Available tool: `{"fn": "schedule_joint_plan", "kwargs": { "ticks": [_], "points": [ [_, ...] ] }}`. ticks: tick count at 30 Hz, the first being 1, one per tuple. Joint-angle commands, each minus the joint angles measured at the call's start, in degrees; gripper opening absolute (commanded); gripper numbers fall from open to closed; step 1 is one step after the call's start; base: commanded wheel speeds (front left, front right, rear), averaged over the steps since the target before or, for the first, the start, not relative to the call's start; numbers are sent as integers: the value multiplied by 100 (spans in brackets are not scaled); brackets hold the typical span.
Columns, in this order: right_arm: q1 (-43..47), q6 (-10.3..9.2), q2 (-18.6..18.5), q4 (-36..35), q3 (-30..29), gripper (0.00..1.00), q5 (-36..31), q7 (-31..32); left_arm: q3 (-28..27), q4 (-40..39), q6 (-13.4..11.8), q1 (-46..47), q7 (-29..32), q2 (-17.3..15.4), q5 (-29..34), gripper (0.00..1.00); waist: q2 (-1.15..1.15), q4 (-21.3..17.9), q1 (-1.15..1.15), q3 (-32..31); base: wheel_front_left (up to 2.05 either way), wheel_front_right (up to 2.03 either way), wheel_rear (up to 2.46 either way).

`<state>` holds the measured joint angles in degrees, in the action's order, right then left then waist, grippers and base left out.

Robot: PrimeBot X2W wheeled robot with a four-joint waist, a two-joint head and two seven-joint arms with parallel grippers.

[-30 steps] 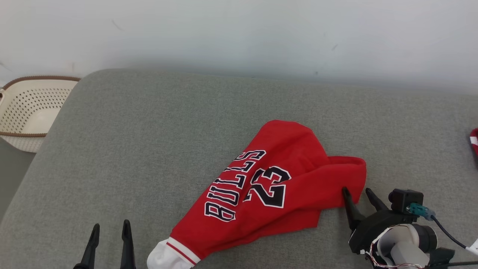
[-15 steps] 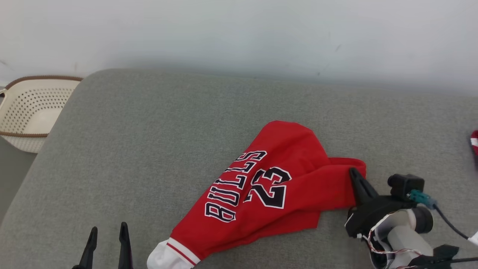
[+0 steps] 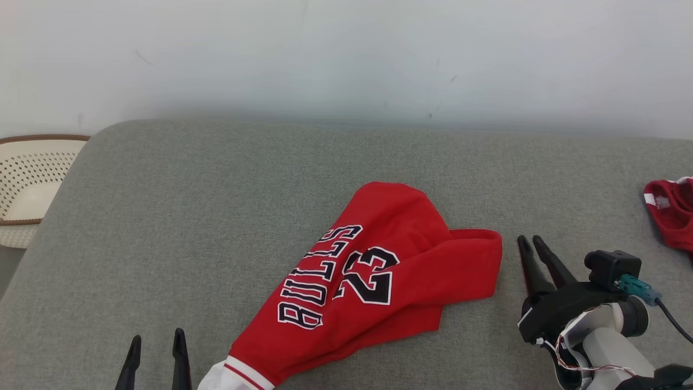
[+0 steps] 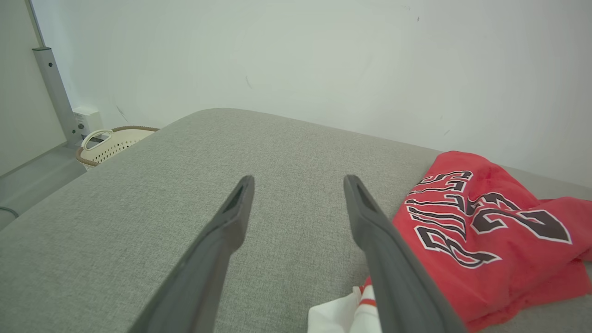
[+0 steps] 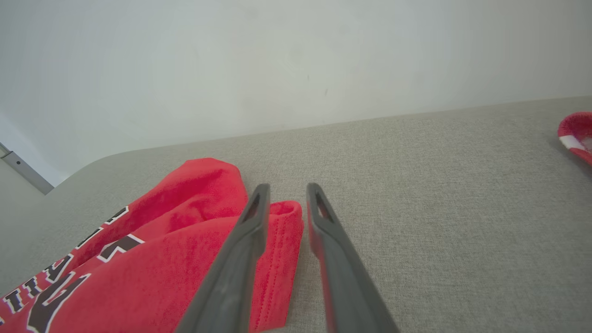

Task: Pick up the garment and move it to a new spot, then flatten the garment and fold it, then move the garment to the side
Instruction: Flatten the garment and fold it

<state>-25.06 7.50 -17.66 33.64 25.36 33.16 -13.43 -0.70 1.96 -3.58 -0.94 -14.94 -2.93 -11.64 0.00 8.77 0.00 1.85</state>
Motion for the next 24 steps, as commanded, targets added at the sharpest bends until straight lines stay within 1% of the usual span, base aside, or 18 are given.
{"fn": "schedule_joint_plan", "kwargs": {
  "ticks": [1,8,12,19,22,24],
  "points": [
    [45,-1,11,-11,5,100,-24,32,-8,12,14,-51,-18,1,-29,100,0,-2,0,0,0,0,0],
    [25,-1,22,76,75,100,56,291,14,10,13,-53,-18,2,-36,100,0,20,0,11,0,0,0],
    [-96,-1,-13,178,285,100,202,630,25,14,11,-25,-18,2,-51,100,0,53,0,53,0,0,0],
    [-434,-1,-253,431,731,100,594,1241,70,25,-8,62,-18,2,-102,100,0,134,0,195,0,0,0],
    [-621,-1,-369,574,846,100,769,1373,84,57,3,108,-18,2,-125,100,0,187,0,271,0,0,0],
    [-688,-1,-383,687,927,100,897,1427,94,67,2,136,-18,3,-146,100,0,225,0,325,0,0,0]
  ]
}}
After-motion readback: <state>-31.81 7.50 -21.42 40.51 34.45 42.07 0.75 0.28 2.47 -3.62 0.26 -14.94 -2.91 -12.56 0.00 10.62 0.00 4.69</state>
